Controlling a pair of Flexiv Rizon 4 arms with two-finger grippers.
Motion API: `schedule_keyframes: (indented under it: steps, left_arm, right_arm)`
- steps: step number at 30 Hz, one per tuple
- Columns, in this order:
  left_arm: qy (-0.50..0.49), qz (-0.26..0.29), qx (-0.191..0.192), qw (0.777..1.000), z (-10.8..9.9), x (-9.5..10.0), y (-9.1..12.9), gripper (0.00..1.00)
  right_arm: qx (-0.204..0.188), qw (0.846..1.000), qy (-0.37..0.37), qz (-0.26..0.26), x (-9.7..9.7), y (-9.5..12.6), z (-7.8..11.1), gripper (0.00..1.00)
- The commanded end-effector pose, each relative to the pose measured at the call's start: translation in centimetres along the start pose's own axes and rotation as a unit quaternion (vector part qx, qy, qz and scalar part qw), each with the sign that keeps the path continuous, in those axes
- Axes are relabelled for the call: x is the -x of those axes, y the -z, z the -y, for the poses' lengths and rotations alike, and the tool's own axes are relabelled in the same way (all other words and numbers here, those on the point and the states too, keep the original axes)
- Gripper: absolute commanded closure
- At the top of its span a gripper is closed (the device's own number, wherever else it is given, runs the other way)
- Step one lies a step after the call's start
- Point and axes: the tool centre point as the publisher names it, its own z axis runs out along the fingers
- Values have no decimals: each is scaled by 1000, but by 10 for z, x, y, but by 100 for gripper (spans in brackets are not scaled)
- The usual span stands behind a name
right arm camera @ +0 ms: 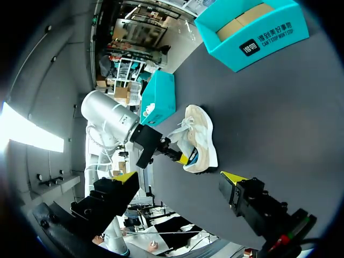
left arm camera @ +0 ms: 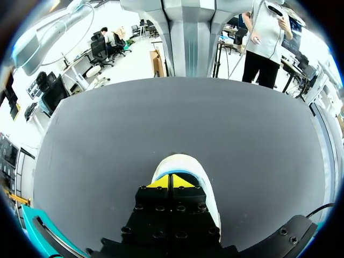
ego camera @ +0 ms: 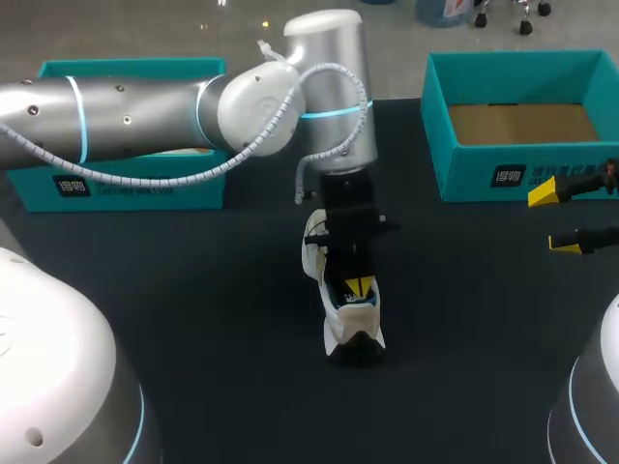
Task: Take the shoe out of the shoebox, open the shoe tongue, remove and reinsert the insole, then place the shoe into the shoebox
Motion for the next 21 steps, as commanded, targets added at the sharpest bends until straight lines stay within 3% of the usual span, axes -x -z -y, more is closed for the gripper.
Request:
schedule_keyframes:
  steps: [1,10,21]
  left_arm:
    - [-5,1,-8,1000,-1,2,-2,100]
    - [-6,-18,-13,1000,-5,7,-17,100]
    - [17,-47,-8,999,-14,-8,-26,100]
  right_arm:
    - [0,1000,-1,1,0,0,0,0]
    - [0,1000,-1,1,0,0,0,0]
    - [0,1000,-1,1,0,0,0,0]
